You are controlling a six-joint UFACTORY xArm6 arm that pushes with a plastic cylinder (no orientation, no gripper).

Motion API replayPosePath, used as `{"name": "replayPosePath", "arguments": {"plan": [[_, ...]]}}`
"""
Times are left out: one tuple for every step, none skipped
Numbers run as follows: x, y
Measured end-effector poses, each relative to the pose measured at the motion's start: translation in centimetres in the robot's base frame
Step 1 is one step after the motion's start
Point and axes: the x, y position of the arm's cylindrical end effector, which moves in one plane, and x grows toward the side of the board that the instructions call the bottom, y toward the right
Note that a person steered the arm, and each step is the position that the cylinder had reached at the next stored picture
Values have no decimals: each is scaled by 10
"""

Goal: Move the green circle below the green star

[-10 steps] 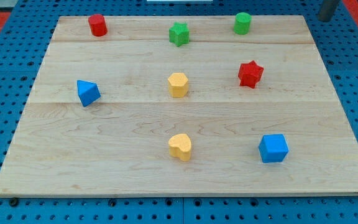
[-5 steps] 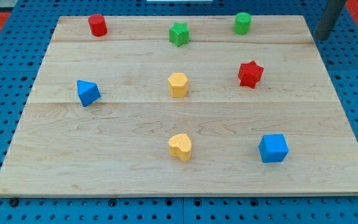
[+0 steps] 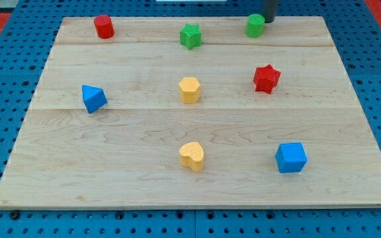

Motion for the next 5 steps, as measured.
{"name": "replayPosePath", "arguments": {"plan": [[49, -52], [68, -101], [72, -97], [94, -95], [100, -96]]}}
